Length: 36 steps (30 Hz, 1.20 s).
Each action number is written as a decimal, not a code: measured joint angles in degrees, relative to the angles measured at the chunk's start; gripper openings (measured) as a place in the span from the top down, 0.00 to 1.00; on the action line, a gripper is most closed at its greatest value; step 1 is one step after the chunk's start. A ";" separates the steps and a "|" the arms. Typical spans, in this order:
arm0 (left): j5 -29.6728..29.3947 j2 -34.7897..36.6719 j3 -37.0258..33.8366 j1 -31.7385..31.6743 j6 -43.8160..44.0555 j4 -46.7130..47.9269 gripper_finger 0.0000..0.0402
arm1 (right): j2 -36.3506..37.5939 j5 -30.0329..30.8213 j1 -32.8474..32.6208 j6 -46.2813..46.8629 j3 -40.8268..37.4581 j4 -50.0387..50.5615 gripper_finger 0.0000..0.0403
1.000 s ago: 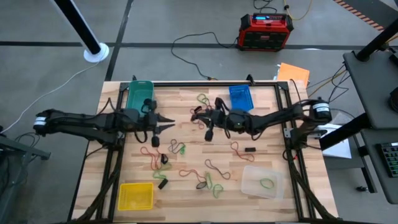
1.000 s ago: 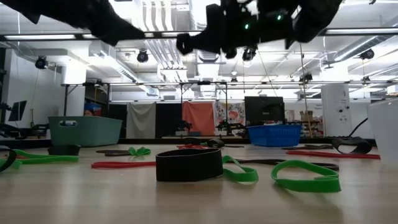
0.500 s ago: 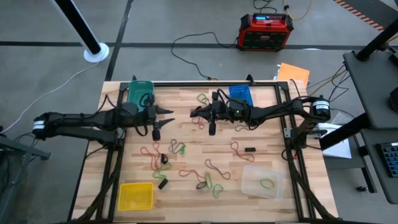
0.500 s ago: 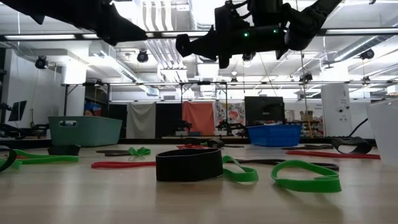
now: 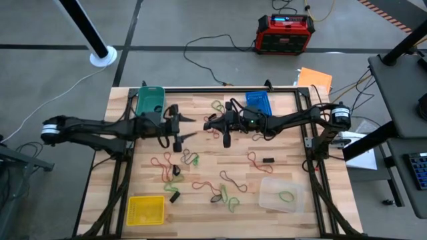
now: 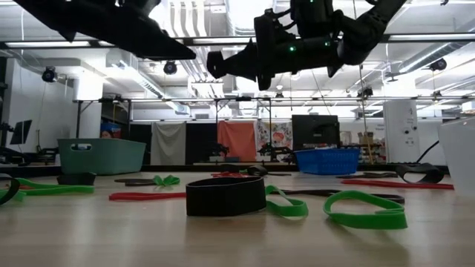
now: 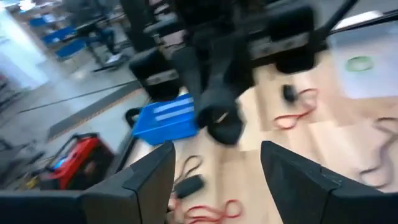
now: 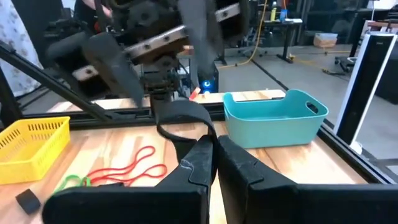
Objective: Sort rubber bands into baskets
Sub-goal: Put the thick black rubber band into the light blue bin
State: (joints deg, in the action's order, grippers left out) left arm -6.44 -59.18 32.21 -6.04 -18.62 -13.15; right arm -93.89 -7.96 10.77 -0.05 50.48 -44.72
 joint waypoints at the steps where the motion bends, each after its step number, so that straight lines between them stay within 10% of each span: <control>1: 0.01 -0.45 0.00 -0.06 -0.52 -0.55 0.45 | 0.00 0.02 0.13 -0.29 0.00 -0.60 0.97; 29: 0.92 -9.29 0.00 -6.83 -6.13 -20.75 0.45 | -0.13 5.05 3.53 -5.99 6.25 2.53 0.97; 36: 0.20 -9.41 0.00 -6.84 -6.40 -21.64 0.66 | -0.13 5.03 3.51 -5.65 6.25 3.16 0.97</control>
State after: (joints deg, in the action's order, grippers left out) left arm -6.24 -68.59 32.21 -12.88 -25.02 -34.79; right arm -94.02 -2.93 14.28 -5.70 56.73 -41.56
